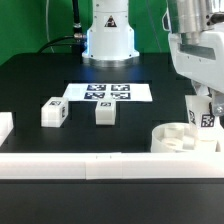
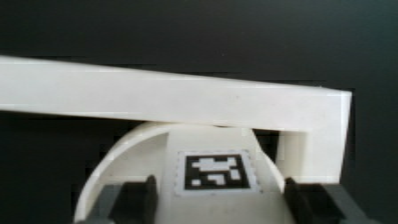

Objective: Assemble stool

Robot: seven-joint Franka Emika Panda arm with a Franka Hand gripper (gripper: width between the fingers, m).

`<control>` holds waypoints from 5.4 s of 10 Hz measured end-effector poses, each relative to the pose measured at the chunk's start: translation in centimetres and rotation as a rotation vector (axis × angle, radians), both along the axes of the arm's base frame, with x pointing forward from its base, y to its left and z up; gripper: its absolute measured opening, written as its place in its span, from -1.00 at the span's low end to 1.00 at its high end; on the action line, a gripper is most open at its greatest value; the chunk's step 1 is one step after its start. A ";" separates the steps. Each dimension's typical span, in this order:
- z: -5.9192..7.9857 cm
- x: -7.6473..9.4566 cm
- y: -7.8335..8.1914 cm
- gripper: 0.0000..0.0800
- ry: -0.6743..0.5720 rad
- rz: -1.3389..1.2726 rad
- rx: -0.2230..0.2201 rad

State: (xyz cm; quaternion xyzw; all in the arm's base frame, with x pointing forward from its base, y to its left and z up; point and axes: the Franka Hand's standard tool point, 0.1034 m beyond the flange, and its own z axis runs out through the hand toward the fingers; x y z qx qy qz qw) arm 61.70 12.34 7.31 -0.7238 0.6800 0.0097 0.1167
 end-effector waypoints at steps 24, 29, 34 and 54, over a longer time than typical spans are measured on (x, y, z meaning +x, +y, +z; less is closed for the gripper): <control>4.6 1.3 0.4 0.62 -0.107 0.279 0.049; 4.4 1.1 0.5 0.62 -0.168 0.649 -0.024; 5.1 1.5 1.3 0.62 -0.188 1.186 -0.123; 0.1 0.3 -0.6 0.28 -0.217 2.373 -0.310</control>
Offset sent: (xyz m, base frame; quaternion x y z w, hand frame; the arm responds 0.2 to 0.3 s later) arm 0.0000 0.0000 0.0000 0.0000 0.0000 0.1938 0.9810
